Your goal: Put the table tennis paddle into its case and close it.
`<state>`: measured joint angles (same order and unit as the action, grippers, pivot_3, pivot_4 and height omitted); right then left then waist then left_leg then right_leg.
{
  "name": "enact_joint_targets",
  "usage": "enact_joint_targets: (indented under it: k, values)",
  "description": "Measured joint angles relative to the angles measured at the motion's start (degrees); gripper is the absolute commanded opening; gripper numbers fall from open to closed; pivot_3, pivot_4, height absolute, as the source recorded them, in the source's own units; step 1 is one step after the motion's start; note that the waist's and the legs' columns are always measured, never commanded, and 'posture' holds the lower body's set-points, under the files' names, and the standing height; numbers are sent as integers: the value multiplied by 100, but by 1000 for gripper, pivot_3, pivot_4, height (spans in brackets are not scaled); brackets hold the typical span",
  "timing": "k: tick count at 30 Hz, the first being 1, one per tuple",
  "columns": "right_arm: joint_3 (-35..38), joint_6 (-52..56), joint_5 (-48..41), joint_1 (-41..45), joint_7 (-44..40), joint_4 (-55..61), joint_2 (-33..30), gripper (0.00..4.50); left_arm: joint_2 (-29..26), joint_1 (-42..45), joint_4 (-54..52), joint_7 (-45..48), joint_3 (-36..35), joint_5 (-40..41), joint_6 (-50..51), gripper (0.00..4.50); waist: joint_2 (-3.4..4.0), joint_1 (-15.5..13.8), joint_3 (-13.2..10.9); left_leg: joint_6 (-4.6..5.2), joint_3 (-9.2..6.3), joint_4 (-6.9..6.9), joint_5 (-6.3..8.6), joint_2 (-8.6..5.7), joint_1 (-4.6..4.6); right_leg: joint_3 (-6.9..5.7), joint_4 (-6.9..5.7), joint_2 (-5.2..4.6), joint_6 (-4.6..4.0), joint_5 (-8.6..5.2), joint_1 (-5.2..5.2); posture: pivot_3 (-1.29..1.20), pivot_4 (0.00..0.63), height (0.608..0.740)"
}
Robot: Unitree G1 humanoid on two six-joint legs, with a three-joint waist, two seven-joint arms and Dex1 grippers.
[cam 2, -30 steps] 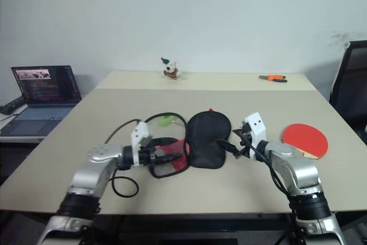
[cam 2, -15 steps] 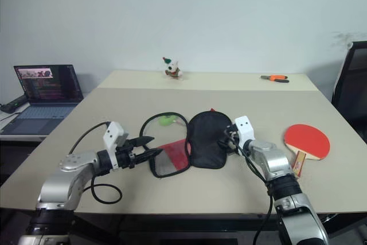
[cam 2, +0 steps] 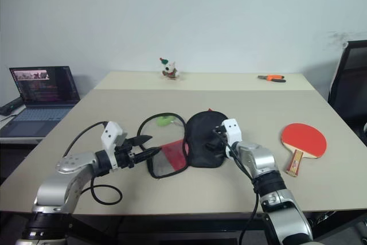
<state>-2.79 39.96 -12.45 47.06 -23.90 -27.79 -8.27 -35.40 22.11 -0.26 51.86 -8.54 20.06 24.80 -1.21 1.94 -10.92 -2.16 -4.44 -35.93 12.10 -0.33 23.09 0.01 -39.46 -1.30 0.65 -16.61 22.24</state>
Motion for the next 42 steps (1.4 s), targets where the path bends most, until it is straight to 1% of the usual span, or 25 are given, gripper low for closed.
enact_joint_targets:
  k: [2,5,7,8,12,22,28,33,38,42]
  values:
    - [32,-54,-2,60,40,-101,100,3561,-31,0,-24,-1,0,21,4,3230,0,-1,0,0,3,1,0,0,-4,27,-3,2,0,0,1,0,150,740]
    - [152,-86,-10,172,118,-191,152,2536,-73,0,-25,-3,0,26,12,3230,0,-3,0,0,3,1,0,-1,-7,38,-5,3,0,0,1,0,150,740]
    - [282,-84,-34,212,174,-236,160,1762,-89,3,-26,0,0,34,22,3230,0,-3,0,0,4,1,0,-1,-9,42,-6,3,0,0,1,0,150,740]
    - [354,-74,-48,215,193,-244,159,1456,-90,4,-27,3,0,39,26,3230,0,-3,0,0,5,2,0,-1,-9,42,-6,3,0,0,1,0,150,740]
    - [595,114,-196,211,248,-240,74,31,-93,48,-59,37,34,120,104,3230,0,-3,0,0,8,3,0,0,-9,44,-8,3,0,0,3,0,150,740]
    - [889,879,-458,-159,269,311,-414,31,-98,542,-150,286,385,172,108,3230,0,-7,0,1,23,5,1,-2,-9,49,-7,4,1,0,3,0,150,740]
    - [1328,1206,-643,-197,484,544,-487,31,-49,869,88,402,503,167,56,3230,0,-7,0,2,28,9,1,0,-10,56,-5,6,1,-1,4,0,150,740]
    - [1813,1286,-813,-260,930,643,-358,31,-8,965,293,456,590,158,-50,3230,0,-5,0,2,31,11,1,0,-10,60,-4,6,1,-1,6,0,150,740]
    - [2237,1168,-925,-230,1458,509,-18,31,54,978,350,498,600,150,-140,3230,0,-4,0,2,33,12,1,1,-10,62,-4,7,1,-1,7,0,150,740]
    - [2367,1050,-930,-189,1753,396,144,31,64,998,423,504,601,139,-156,3230,0,-3,0,2,33,13,1,0,-10,62,-4,7,1,-1,7,0,150,740]
